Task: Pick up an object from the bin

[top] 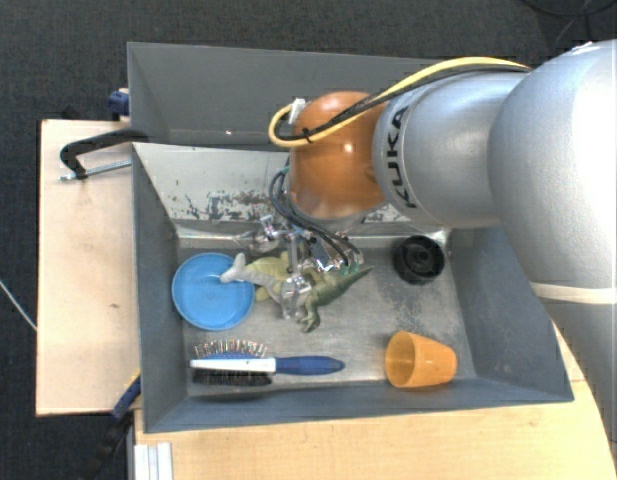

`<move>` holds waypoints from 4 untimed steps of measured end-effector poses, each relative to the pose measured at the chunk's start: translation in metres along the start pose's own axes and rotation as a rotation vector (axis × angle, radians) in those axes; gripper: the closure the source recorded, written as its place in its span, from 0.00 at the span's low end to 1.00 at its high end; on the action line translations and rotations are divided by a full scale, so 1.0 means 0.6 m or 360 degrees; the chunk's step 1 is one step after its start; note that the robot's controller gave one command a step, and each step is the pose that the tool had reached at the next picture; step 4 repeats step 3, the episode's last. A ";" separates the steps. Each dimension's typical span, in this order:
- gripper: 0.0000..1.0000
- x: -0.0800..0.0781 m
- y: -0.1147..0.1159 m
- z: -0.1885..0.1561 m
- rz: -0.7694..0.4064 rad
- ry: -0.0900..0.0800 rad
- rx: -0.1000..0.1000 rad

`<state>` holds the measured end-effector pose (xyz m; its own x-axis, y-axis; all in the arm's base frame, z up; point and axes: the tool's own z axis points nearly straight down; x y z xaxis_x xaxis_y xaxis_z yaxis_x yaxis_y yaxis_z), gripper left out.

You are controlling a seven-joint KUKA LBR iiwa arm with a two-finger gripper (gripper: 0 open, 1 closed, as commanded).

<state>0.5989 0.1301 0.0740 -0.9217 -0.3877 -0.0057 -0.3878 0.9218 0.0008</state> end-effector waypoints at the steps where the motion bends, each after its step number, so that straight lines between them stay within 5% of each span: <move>1: 1.00 -0.002 -0.001 -0.004 0.0002 -0.0011 0.0000; 2: 1.00 -0.004 0.000 -0.207 -0.0023 -0.0016 0.0004; 3: 1.00 0.020 -0.062 -0.406 -0.0541 -0.0012 0.0008; 4: 1.00 0.020 -0.062 -0.406 -0.0541 -0.0012 0.0008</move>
Offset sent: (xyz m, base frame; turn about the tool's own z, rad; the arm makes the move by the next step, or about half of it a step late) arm 0.0000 0.0000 0.0000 0.0000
